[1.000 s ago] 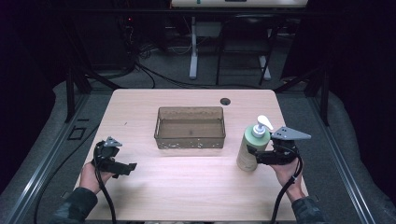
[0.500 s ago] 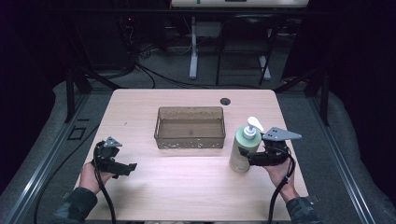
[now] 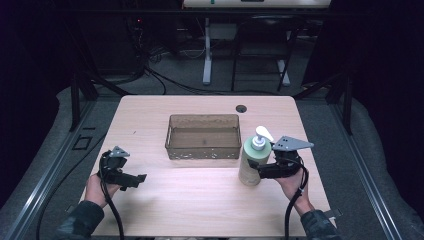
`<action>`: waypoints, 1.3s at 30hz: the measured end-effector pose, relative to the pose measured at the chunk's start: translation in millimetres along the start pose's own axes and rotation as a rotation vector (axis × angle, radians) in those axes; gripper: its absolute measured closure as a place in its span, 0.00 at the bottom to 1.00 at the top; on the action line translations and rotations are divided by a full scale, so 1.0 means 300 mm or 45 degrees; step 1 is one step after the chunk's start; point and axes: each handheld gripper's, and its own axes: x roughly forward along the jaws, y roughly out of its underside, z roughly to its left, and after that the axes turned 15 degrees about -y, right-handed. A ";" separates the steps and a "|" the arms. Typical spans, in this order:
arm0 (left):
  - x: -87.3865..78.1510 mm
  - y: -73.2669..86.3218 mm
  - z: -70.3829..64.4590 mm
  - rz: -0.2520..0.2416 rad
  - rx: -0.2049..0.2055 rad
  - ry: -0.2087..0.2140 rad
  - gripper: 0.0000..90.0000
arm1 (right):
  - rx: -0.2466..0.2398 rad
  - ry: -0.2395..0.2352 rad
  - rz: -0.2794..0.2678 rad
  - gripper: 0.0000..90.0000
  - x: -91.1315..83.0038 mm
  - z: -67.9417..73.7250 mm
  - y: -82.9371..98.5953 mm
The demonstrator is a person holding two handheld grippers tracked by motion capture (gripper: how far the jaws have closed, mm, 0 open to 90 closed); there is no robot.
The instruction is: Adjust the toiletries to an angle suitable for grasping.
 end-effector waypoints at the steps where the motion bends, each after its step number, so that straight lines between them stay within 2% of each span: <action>1: 0.000 -0.001 0.001 0.005 0.004 0.003 0.00 | -0.006 -0.006 0.000 0.13 0.004 0.002 -0.001; 15: 0.002 -0.001 -0.003 0.009 0.010 0.009 0.00 | -0.047 -0.091 0.011 0.13 0.078 0.038 -0.033; 22: 0.003 0.000 -0.003 0.005 0.003 0.008 0.00 | -0.068 -0.126 0.015 0.13 0.107 0.048 -0.046; 28: 0.005 -0.001 -0.006 0.025 0.019 0.007 0.00 | -0.081 -0.158 0.024 0.13 0.130 0.054 -0.058; 39: 0.003 -0.003 -0.008 0.017 0.023 0.012 0.00 | -0.111 -0.210 0.035 0.13 0.173 0.067 -0.079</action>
